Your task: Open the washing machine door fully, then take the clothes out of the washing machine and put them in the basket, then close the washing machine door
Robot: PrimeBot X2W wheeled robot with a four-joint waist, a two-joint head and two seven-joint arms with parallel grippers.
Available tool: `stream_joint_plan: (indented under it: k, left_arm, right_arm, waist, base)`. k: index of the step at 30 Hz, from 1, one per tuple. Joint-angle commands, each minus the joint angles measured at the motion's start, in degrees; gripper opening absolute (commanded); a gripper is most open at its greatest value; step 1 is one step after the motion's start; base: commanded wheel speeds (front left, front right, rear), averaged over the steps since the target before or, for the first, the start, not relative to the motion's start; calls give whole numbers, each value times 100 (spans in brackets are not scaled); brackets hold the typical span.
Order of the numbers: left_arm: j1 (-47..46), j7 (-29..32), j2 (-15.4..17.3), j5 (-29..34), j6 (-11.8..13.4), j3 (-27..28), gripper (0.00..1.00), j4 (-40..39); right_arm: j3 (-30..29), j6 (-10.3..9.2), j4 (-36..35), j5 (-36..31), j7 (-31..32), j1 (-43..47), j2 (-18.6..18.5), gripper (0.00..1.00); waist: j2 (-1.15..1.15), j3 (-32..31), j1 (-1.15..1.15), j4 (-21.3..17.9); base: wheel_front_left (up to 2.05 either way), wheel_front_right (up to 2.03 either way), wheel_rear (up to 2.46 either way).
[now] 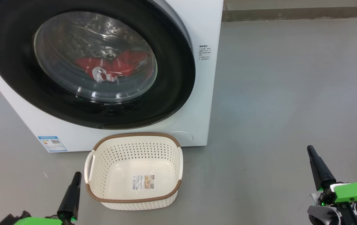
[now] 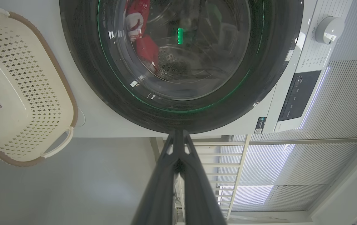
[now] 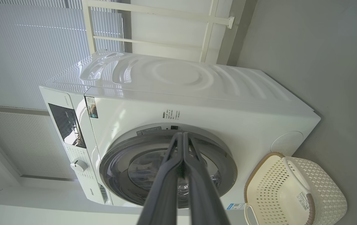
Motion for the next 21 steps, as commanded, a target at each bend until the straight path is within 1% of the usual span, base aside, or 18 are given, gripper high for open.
stream_joint_plan:
  k: [1, 21]
  left_arm:
    - [-237, 42, 56, 65, -41, 212, 0, -118]
    - [-237, 44, 54, 67, -41, 214, 0, -118]
  right_arm:
    - [78, -3, -160, -52, 35, -246, -38, 0]
    - [74, -3, -160, -56, 39, -246, -35, 0]
  waist:
    - [0, 0, 0, 0]
    - [0, 0, 0, 0]
  base:
    - [0, 0, 0]
    - [0, 0, 0]
